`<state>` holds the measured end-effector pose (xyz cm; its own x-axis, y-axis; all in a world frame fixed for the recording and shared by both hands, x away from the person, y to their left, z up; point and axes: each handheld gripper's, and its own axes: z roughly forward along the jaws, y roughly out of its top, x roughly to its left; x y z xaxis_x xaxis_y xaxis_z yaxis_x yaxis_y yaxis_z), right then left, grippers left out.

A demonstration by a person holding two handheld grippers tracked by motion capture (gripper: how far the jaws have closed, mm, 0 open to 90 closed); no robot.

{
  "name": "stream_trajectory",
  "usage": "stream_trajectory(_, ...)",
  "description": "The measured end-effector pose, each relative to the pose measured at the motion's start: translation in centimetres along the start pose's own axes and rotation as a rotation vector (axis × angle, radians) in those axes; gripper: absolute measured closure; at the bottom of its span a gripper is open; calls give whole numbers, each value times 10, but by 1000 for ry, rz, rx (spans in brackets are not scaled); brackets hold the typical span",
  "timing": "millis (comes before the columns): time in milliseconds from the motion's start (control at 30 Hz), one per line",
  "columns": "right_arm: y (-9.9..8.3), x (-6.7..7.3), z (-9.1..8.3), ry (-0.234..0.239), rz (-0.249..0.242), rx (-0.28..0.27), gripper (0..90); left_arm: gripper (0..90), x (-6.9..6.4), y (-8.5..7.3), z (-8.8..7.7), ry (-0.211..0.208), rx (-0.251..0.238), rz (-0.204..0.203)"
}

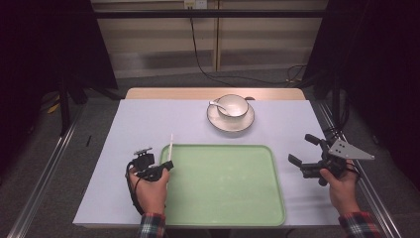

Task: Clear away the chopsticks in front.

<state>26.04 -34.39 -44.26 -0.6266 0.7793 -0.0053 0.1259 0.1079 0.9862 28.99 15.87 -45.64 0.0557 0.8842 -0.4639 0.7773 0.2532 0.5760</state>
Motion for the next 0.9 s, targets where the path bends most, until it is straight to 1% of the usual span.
stream_trajectory(100, 0, 0, 0, -1, -1, 1, 18, 855, 0, -2, 0, -4, 2, -11)
stream_trajectory(133, 0, 0, 0, -2, -2, 0, 18, 855, 0, -2, -1, -5, 4, -7)
stream_trajectory(167, 0, 0, 0, -1, -3, -1, 18, 855, 0, -3, -2, 4, 2, 0)
stream_trajectory(233, 0, 0, 0, -4, -5, 1, 18, 855, 0, -5, -2, -5, 4, -3)
stream_trajectory(267, 0, -1, 0, 2, -12, 0, 18, 855, 0, -6, -3, -4, 4, 5)
stream_trajectory(300, 1, 0, 0, -2, -7, -3, 18, 855, -1, -6, -4, -9, 5, -3)
stream_trajectory(367, 1, 0, -1, -4, -6, -5, 18, 855, -1, -7, -4, -10, 0, 1)
stream_trajectory(400, 1, 0, -1, -5, -7, -6, 18, 855, -1, -8, -5, 2, 2, 6)
stream_trajectory(467, 2, -1, -1, -3, -5, -12, 18, 855, 0, -9, -6, -5, 9, 9)
stream_trajectory(500, 2, 0, -1, -2, -4, -11, 18, 855, 0, -10, -6, 4, 15, 14)
stream_trajectory(533, 2, -1, 0, -2, -7, -8, 18, 855, 2, -12, -6, -3, 12, 1)
stream_trajectory(600, 2, 0, 0, 1, -7, -9, 18, 855, 1, -13, -7, -1, 17, -3)
stream_trajectory(633, 2, 0, 0, 3, -14, -6, 18, 855, 2, -14, -7, 3, 18, 11)
stream_trajectory(667, 2, 0, 0, 3, -14, -6, 18, 855, 2, -14, -7, 3, 18, 11)
stream_trajectory(700, 2, 0, -1, 0, -10, -5, 18, 855, 2, -16, -6, 9, 28, 5)
stream_trajectory(767, 3, 0, -1, -6, -7, -15, 18, 855, 2, -16, -6, 3, 40, 9)
stream_trajectory(867, 3, 0, -2, -4, -3, -14, 18, 855, 2, -17, -5, 10, 33, 21)
stream_trajectory(900, 3, -1, -1, -1, -12, -11, 18, 854, 1, -16, -5, 8, 37, 16)
